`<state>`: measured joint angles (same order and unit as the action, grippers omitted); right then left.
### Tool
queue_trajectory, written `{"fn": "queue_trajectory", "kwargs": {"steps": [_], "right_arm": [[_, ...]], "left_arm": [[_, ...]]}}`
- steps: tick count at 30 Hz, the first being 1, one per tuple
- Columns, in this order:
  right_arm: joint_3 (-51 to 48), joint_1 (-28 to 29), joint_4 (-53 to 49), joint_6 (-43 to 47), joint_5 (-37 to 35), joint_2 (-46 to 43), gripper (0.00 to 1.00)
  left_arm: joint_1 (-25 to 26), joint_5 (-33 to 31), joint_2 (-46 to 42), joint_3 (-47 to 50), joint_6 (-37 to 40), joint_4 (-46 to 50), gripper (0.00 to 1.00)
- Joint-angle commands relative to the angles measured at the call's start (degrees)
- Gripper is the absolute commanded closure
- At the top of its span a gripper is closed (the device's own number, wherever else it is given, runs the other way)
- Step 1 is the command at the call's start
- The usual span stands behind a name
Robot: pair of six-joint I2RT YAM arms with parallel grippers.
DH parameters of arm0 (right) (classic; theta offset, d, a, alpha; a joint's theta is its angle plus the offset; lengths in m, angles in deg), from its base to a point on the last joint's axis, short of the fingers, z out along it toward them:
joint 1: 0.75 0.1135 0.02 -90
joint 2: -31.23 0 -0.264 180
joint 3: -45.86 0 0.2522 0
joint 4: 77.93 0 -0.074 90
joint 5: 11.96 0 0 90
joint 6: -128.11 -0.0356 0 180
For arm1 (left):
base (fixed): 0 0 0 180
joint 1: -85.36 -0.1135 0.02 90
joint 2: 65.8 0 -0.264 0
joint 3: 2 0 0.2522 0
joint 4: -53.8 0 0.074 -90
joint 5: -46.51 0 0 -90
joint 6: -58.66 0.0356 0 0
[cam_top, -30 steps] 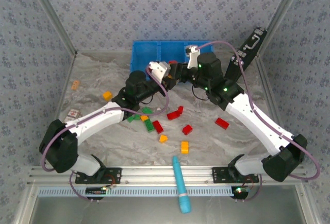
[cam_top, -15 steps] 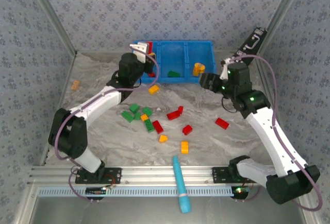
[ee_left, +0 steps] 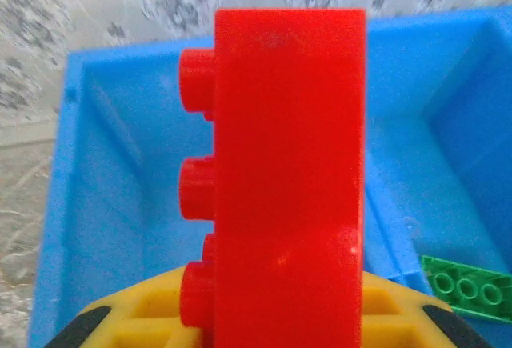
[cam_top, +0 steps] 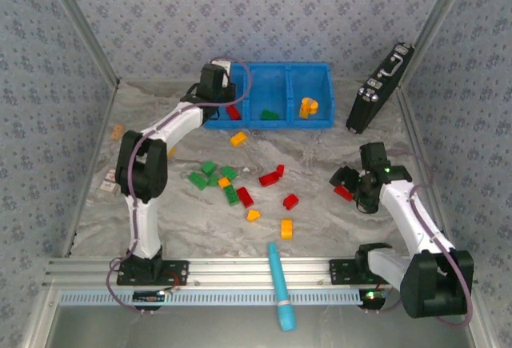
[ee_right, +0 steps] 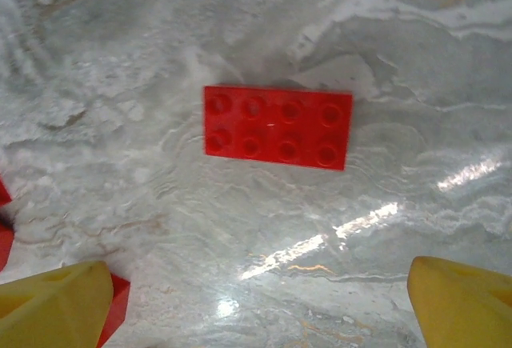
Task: Sort the legos into containers by color
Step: Place the lego in the container, then pick up the lego from the middle-right of the table.
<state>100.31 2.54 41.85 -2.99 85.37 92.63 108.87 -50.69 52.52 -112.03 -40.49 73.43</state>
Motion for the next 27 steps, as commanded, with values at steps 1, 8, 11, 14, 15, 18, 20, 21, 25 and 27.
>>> {"fn": "queue_trajectory", "kwargs": {"steps": [1, 8, 11, 14, 15, 18, 20, 21, 25, 27], "right_arm": [[-0.4, -0.8, 1.3, -2.5, -0.6, 2.9, 0.02], [3.2, -1.4, 3.3, 0.8, -2.3, 10.6, 0.01], [4.9, -2.0, 5.0, 3.5, -2.5, 15.0, 0.03], [6.4, -2.1, 6.8, 4.7, -2.1, 19.0, 0.04], [7.0, -2.1, 7.2, 4.6, -2.0, 20.5, 0.05], [8.4, -2.1, 7.9, 6.4, -1.9, 23.6, 0.07], [8.9, -2.1, 7.9, 6.9, -2.2, 24.8, 0.07], [9.0, -2.0, 7.9, 7.0, -2.7, 25.2, 0.07], [8.8, -1.9, 7.5, 6.8, -3.7, 26.1, 0.10], [8.5, -1.8, 7.6, 6.5, -3.6, 26.5, 0.11]], "left_arm": [[-0.4, 1.7, 3.8, -6.4, -0.6, 8.2, 0.80], [-2.0, 5.0, 11.2, -14.9, -0.8, 15.4, 0.78], [-2.3, 6.2, 14.1, -19.7, -0.5, 18.9, 0.75], [-2.3, 6.2, 15.8, -21.7, -0.1, 20.3, 0.70], [-2.4, 6.2, 16.1, -22.0, -0.1, 20.5, 0.67], [-2.6, 6.2, 16.5, -22.8, 0.1, 21.0, 0.61], [-2.7, 6.3, 16.6, -23.2, 0.3, 21.3, 0.56], [-2.7, 6.4, 16.6, -23.2, 0.6, 21.3, 0.55], [-2.7, 6.6, 16.8, -24.1, 0.9, 22.1, 0.52], [-2.7, 6.7, 16.7, -24.6, 1.0, 22.4, 0.51]]}}
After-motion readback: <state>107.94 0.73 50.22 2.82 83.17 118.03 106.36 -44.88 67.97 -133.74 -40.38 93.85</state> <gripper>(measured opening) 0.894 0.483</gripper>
